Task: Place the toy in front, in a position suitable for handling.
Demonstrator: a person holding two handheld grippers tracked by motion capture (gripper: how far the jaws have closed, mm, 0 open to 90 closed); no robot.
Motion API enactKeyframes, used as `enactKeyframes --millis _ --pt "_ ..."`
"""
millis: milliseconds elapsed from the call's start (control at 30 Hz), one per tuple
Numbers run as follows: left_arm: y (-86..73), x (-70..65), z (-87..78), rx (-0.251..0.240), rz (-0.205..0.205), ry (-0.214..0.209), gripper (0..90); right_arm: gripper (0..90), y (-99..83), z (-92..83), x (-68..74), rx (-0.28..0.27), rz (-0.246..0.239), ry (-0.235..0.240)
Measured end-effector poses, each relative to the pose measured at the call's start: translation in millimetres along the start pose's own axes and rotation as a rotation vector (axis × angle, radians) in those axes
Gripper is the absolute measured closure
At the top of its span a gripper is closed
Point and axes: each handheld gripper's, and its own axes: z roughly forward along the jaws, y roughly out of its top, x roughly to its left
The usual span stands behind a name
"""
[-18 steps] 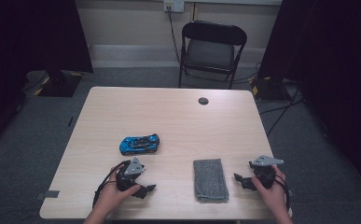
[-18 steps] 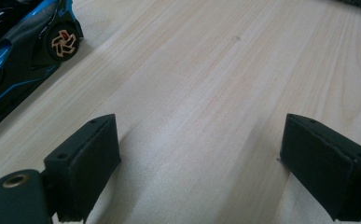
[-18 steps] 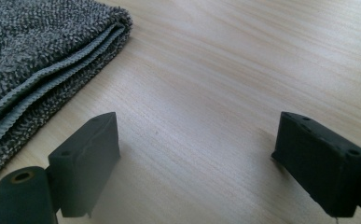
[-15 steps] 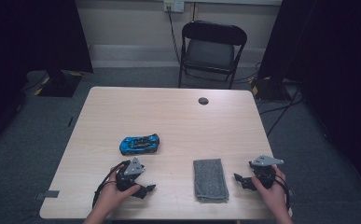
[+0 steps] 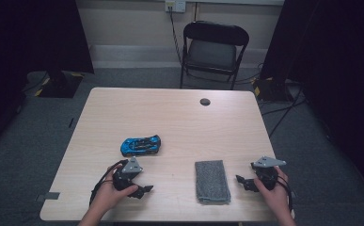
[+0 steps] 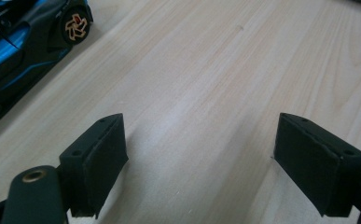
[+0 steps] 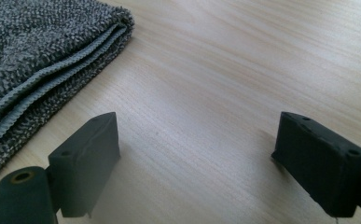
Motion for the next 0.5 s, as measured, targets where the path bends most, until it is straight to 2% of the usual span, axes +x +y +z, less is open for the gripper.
enactKeyframes --millis 100,267,500 --pt "3.4 6.5 -8.9 0.012 -0.018 -0.036 16.4 13.0 0.0 0.0 0.0 0.000 0.000 0.000" --pt "9.5 17.3 -21.8 0.005 -0.016 -0.009 16.1 13.0 0.4 0.4 -0.4 0.001 -0.004 0.005" --pt "19.7 30.0 -33.6 -0.037 -0.037 0.018 16.1 13.0 0.5 0.4 -0.4 0.002 -0.003 0.006"
